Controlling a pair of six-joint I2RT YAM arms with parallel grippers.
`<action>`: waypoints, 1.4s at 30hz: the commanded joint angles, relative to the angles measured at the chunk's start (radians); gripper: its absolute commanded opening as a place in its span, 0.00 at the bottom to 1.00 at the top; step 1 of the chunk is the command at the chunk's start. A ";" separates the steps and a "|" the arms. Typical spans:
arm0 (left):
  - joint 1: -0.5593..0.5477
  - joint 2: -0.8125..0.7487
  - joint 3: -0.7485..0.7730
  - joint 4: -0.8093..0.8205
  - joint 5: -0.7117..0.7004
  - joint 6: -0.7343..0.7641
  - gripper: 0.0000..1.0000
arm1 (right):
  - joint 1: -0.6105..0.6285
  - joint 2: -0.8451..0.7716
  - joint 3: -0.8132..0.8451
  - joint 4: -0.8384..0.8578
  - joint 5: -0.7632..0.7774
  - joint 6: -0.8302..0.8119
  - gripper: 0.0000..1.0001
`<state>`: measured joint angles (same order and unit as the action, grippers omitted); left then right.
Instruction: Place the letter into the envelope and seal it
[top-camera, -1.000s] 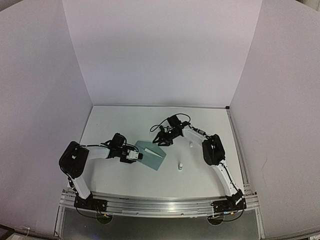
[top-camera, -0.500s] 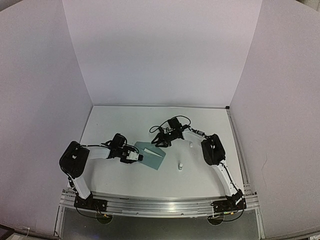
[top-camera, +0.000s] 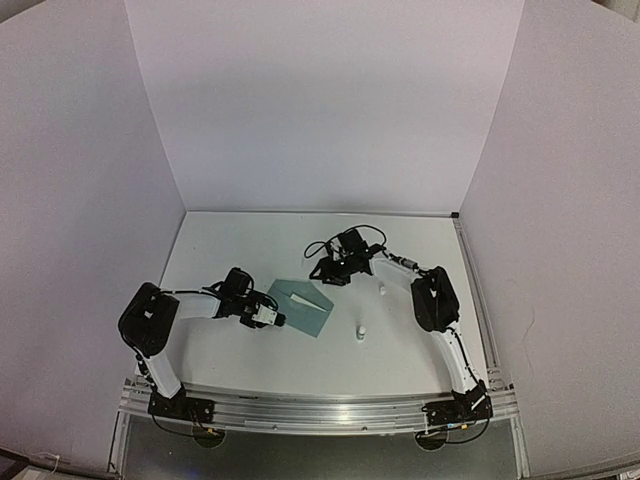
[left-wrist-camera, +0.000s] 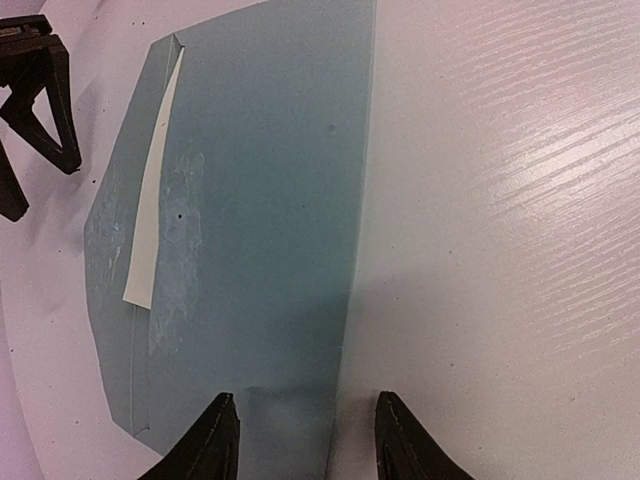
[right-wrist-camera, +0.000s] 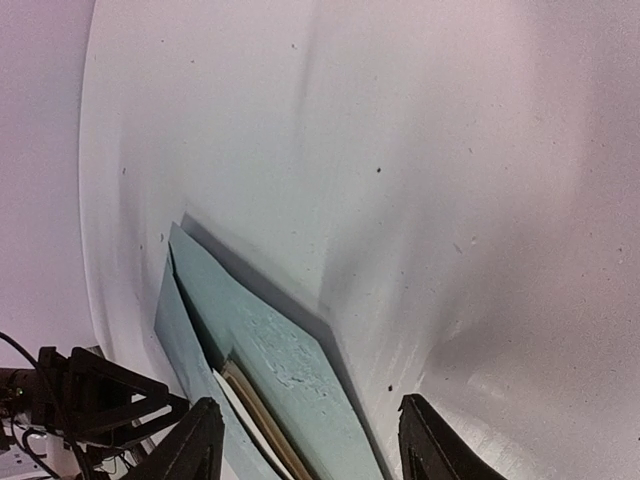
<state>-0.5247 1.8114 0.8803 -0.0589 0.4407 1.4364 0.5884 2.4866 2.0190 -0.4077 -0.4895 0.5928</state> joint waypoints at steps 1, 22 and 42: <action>-0.005 0.042 -0.049 -0.106 -0.065 0.036 0.47 | 0.002 -0.020 -0.011 -0.046 0.020 -0.029 0.58; -0.004 0.039 -0.070 -0.070 -0.056 0.058 0.46 | 0.005 0.153 0.089 -0.045 -0.101 -0.027 0.58; -0.004 0.042 -0.083 -0.044 -0.059 0.066 0.46 | -0.001 0.126 0.009 0.162 -0.348 0.132 0.55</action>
<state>-0.5247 1.8080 0.8501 0.0067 0.4496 1.4708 0.5827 2.5942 2.0766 -0.3415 -0.7620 0.6516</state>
